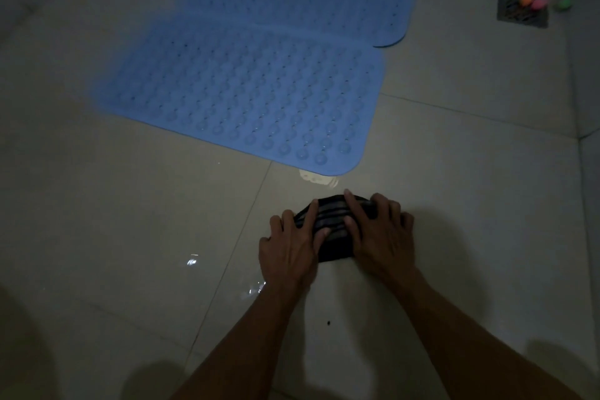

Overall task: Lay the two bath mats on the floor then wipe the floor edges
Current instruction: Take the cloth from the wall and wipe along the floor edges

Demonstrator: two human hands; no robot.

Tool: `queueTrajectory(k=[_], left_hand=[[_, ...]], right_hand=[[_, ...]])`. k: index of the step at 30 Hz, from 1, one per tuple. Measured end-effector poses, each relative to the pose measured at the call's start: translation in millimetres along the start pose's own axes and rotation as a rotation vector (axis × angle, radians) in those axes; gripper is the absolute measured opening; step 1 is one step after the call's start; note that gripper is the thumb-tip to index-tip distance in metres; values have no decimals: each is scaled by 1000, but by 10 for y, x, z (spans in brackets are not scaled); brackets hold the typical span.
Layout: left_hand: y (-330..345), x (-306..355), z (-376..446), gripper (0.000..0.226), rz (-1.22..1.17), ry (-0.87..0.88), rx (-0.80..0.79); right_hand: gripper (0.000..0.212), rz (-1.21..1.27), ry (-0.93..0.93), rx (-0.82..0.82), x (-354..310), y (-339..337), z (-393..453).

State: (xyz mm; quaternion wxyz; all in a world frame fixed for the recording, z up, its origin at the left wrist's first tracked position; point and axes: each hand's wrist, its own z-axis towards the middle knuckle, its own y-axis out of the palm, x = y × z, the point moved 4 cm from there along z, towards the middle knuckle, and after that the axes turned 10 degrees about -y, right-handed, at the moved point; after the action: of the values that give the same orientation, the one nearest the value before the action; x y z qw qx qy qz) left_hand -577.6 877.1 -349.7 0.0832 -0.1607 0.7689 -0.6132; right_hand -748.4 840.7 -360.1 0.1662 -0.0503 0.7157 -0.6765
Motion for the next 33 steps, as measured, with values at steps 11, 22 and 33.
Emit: queueTrajectory(k=[11, 22, 33], left_hand=[[-59, -491, 269, 60, 15, -160, 111], [-168, -1451, 719, 58, -104, -338, 84], [-347, -2183, 1023, 56, -276, -424, -53]], right_hand=[[50, -57, -325, 76, -456, 71, 704], [46, -77, -498, 67, -1465, 174, 1345], [50, -108, -580, -28, -2297, 270, 1807]])
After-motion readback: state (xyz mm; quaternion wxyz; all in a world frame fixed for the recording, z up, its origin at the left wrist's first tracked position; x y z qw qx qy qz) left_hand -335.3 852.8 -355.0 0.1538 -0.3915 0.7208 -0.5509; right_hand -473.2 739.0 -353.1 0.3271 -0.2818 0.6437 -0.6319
